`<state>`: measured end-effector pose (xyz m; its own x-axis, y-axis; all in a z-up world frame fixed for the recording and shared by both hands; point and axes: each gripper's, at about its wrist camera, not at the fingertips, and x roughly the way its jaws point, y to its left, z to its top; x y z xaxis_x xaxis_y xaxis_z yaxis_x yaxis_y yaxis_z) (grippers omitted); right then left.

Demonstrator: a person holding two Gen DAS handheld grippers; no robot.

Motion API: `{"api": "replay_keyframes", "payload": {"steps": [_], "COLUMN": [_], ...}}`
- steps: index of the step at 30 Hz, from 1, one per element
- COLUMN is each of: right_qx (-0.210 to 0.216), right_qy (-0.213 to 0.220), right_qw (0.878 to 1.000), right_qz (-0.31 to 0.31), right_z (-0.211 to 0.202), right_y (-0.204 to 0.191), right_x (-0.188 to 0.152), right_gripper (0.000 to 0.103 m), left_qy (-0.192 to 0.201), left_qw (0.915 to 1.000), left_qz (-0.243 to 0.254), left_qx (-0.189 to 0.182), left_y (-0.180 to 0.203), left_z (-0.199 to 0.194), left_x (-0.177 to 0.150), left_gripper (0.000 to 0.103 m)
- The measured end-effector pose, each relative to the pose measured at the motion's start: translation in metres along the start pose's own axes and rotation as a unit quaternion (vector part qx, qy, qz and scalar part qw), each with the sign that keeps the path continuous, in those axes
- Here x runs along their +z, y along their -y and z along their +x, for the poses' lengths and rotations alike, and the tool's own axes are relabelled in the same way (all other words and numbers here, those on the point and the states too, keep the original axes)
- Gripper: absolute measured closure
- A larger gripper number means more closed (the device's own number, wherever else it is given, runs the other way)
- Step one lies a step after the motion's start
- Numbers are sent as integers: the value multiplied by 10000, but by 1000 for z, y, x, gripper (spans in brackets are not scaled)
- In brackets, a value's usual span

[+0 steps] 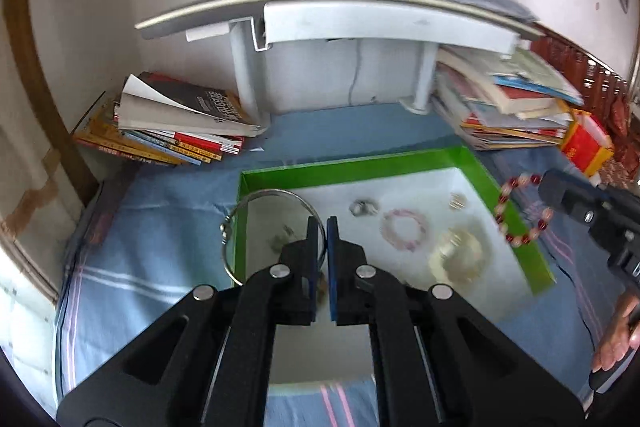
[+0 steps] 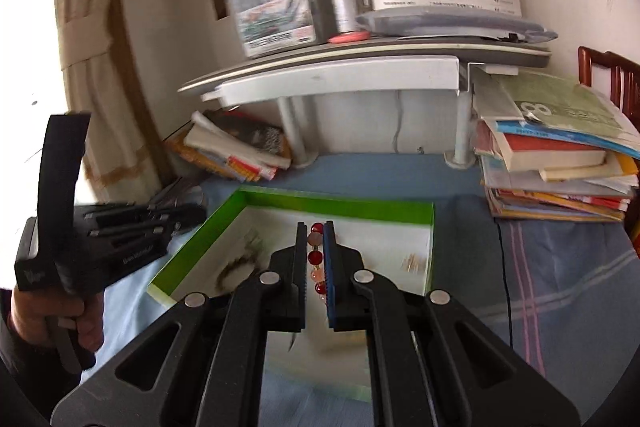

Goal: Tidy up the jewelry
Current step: 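Carry the silver bangle and red-and-white bracelet into the green box with both tools, then open both tools to drop the bangle and bracelet into the box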

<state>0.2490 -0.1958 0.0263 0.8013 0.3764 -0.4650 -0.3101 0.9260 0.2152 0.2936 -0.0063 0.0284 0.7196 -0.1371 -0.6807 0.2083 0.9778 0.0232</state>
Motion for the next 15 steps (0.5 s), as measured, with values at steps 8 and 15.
{"api": "replay_keyframes", "payload": {"steps": [8, 15], "right_qx": [-178, -247], "right_qy": [430, 885], "right_qw": [9986, 9957], "right_qz": [266, 140], "right_z": [-15, -104], "right_y": [21, 2], "right_x": [4, -37], "right_gripper": [52, 29], "left_qy": [428, 1223], "left_qw": [9973, 9879], "left_qz": [-316, -887], "left_qx": [499, 363], "left_y": [-28, -46], "left_z": [-1, -88], "left_x": [-4, -65], "left_gripper": [24, 11]}}
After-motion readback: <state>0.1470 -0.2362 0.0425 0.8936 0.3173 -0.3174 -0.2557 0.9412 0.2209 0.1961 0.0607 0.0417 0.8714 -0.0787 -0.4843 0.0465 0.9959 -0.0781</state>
